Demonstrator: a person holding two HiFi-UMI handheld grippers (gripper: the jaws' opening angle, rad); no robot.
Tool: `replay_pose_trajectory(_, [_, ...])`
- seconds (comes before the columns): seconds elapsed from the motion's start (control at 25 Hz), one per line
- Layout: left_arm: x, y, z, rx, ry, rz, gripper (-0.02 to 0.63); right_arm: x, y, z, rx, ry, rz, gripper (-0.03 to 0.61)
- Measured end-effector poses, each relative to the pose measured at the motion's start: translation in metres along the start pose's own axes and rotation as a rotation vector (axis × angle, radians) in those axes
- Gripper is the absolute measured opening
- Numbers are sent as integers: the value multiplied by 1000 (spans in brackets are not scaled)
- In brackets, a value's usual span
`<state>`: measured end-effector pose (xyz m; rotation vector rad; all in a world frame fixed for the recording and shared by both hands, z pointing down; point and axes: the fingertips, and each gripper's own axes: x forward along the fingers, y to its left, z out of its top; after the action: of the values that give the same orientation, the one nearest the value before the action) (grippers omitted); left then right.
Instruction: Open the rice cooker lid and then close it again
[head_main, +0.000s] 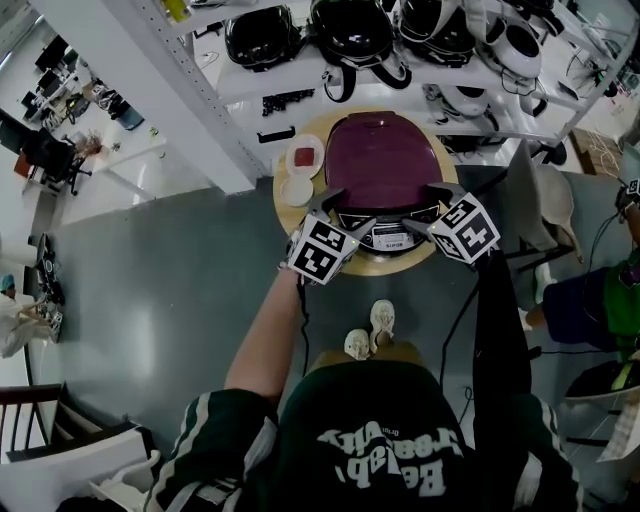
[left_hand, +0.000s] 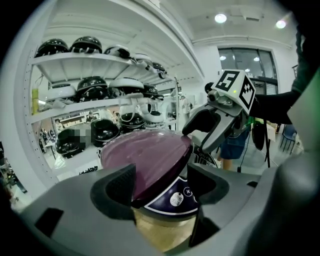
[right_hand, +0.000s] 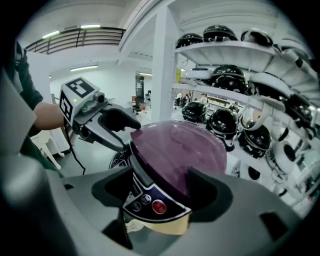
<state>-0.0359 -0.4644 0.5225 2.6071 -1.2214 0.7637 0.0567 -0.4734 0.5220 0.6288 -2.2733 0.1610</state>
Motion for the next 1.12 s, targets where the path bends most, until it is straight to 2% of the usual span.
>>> replay_pose_trajectory(0.24, [5, -4, -11, -5, 37, -13, 325, 10, 4, -11, -10, 55, 20, 350])
replay_pose_trajectory(0.56, [10, -5, -18, -22, 41, -24, 325, 16, 2, -16, 21, 71, 10, 342])
replay_pose_trajectory(0.8, [13, -7, -19, -49, 40, -9, 325, 20, 0, -15, 131, 43, -1, 353])
replay_pose_trajectory(1.12, [12, -5, -19, -78, 16, 12, 326, 21, 2, -15, 141, 39, -3, 370])
